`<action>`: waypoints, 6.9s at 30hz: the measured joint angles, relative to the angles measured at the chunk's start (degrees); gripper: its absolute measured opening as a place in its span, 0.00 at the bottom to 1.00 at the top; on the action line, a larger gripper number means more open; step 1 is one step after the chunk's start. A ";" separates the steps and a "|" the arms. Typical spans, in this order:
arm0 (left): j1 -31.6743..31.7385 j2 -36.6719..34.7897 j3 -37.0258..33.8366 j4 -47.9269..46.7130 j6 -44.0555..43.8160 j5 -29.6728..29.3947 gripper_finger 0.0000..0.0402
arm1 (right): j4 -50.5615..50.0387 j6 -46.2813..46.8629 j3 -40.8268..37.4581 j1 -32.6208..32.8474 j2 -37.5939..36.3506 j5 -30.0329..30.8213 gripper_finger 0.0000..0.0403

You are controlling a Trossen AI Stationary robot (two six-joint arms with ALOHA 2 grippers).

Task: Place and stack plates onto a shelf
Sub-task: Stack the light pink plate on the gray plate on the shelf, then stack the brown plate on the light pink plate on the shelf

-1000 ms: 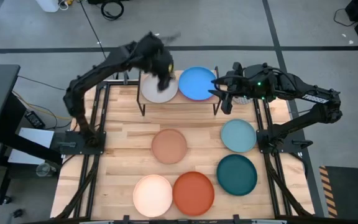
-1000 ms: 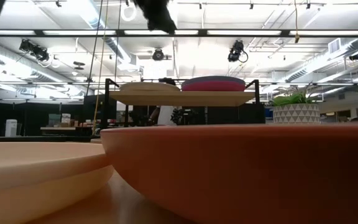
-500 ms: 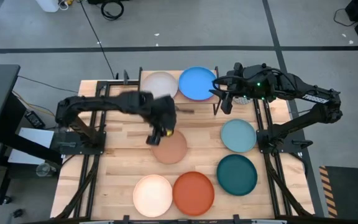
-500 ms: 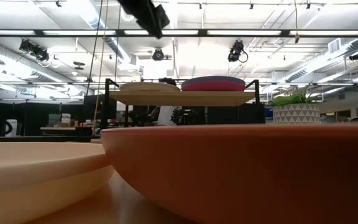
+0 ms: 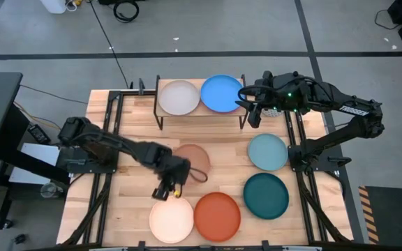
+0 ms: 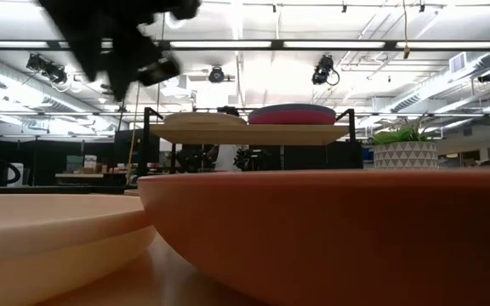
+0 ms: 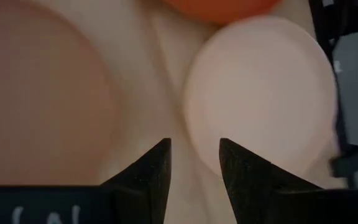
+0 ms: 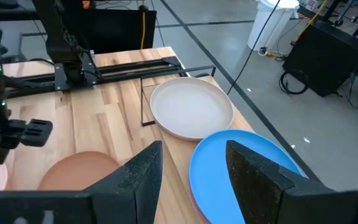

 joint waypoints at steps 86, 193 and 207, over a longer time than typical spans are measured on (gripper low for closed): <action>63.45 -1.58 24.02 -11.79 -2.04 -12.32 0.02 | 5.70 0.82 0.00 0.00 -0.02 0.04 0.45; 13.17 -9.96 2.97 2.79 14.46 -3.17 0.01 | 5.49 9.94 -2.80 8.00 -0.02 3.32 0.45; 37.37 -7.98 18.98 -12.16 26.15 -11.09 0.00 | 8.05 8.72 -2.80 8.00 -0.02 4.54 0.45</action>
